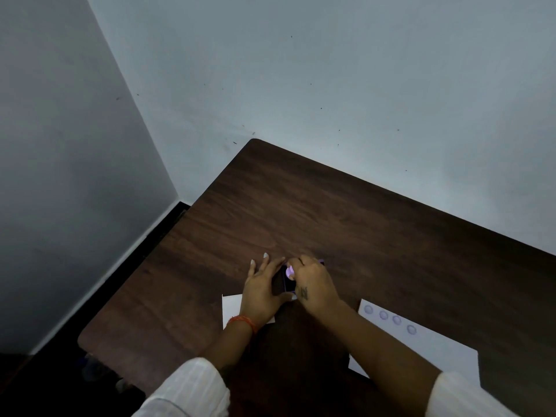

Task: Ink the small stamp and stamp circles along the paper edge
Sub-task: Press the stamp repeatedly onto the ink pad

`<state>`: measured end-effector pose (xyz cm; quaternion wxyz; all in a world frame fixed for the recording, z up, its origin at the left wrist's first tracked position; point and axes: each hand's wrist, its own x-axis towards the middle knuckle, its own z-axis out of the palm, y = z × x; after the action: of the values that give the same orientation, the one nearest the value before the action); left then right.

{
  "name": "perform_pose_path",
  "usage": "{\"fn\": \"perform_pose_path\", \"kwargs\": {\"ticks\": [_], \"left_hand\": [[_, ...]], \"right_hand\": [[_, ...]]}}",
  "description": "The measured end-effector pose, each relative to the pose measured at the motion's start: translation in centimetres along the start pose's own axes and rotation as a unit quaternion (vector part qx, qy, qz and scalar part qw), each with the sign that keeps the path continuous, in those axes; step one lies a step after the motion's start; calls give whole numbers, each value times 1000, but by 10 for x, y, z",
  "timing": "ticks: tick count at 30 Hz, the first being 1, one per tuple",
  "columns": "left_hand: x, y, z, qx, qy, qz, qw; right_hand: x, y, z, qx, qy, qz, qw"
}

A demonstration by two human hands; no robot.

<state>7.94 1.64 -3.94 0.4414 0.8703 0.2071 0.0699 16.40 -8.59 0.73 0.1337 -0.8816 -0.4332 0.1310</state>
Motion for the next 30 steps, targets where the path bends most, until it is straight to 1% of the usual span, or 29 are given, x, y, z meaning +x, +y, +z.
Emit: {"fn": "perform_pose_path", "kwargs": {"ticks": [3, 5, 11, 14, 17, 21, 23, 25, 26, 28, 29, 30], "left_hand": [[0, 1, -2, 4, -7, 1, 1000], [-1, 2, -3, 6, -9, -1, 1000], [2, -3, 0, 21, -30, -28, 999], [2, -5, 1, 24, -42, -60, 997], [2, -5, 2, 33, -46, -72, 996], [3, -4, 1, 38, -56, -69, 995], [3, -3, 1, 33, -54, -68, 996], [4, -1, 0, 29, -48, -55, 997], [3, 0, -1, 30, -46, -45, 998], [2, 1, -2, 29, -45, -40, 998], [2, 0, -2, 27, -46, -46, 998], [2, 0, -2, 25, -48, -54, 997]], "right_hand": [[9, 8, -17, 60, -14, 11, 998], [6, 16, -23, 86, -14, -4, 996], [-16, 14, 1, -5, -39, -44, 998], [-12, 11, 1, -13, -15, -29, 999], [-14, 7, 6, -2, -3, -3, 1000], [-8, 18, 0, -36, -58, -57, 996], [-8, 21, 0, -37, -53, -70, 995], [-10, 18, 4, -9, -15, -44, 999], [-11, 15, 4, 24, 4, -28, 999], [-8, 16, -5, 125, 20, 26, 992], [-8, 20, -11, 155, 26, 49, 986], [-9, 25, -15, 154, 27, 54, 986]]}}
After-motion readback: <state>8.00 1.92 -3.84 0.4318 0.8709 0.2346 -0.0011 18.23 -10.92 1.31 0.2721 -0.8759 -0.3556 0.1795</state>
